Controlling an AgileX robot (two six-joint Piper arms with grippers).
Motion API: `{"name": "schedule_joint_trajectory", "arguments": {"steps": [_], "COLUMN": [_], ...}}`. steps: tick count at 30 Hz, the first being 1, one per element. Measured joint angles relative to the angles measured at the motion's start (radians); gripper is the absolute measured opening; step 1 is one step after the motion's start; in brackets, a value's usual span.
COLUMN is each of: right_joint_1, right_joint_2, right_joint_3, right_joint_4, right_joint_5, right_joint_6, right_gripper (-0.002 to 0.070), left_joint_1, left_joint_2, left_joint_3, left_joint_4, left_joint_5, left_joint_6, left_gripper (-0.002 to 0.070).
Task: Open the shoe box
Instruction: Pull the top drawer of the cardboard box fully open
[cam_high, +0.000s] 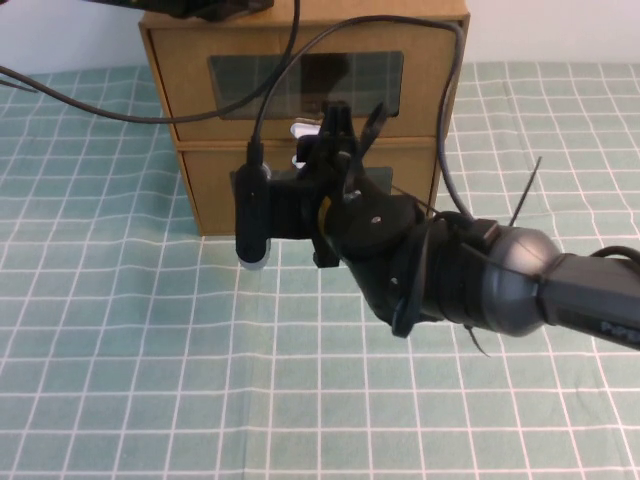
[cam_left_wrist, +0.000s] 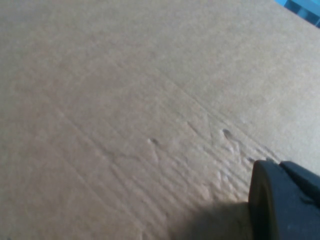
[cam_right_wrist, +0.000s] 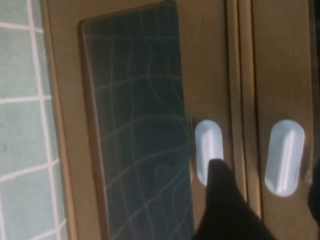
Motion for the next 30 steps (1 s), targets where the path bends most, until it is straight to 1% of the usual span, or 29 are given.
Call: {"name": "schedule_joint_trajectory", "arguments": {"steps": [6, 11, 17, 22, 25, 30], "right_joint_1": [0.0, -0.002, -0.04, -0.066, -0.067, -0.069], "right_joint_2": [0.048, 0.059, 0.059, 0.078, 0.096, 0.112], "right_joint_3": [-0.061, -0.073, -0.08, -0.124, -0.145, -0.158], "right_joint_4": [-0.001, -0.002, -0.002, -0.004, -0.006, -0.015], "right_joint_5": [0.02, 0.028, 0.009, -0.021, -0.039, -0.036], "right_joint_6": [-0.007, -0.008, -0.011, -0.011, -0.011, -0.011], "right_gripper": [0.0333, 0.0333, 0.0333, 0.0329, 0.03, 0.0224], "left_joint_1": [0.0, 0.0, 0.0, 0.0, 0.0, 0.0], "left_joint_2": [0.0, 0.0, 0.0, 0.0, 0.0, 0.0], "left_joint_3": [-0.001, -0.001, -0.001, -0.001, -0.001, -0.001], "left_joint_4": [0.0, 0.0, 0.0, 0.002, 0.002, 0.002], "left_joint_5": [0.003, 0.005, 0.005, 0.005, 0.005, 0.005], "left_joint_6": [0.0, -0.002, -0.002, -0.003, -0.003, -0.003], "left_gripper": [-0.0005, -0.0005, -0.0005, -0.0005, -0.0005, -0.0005]}}
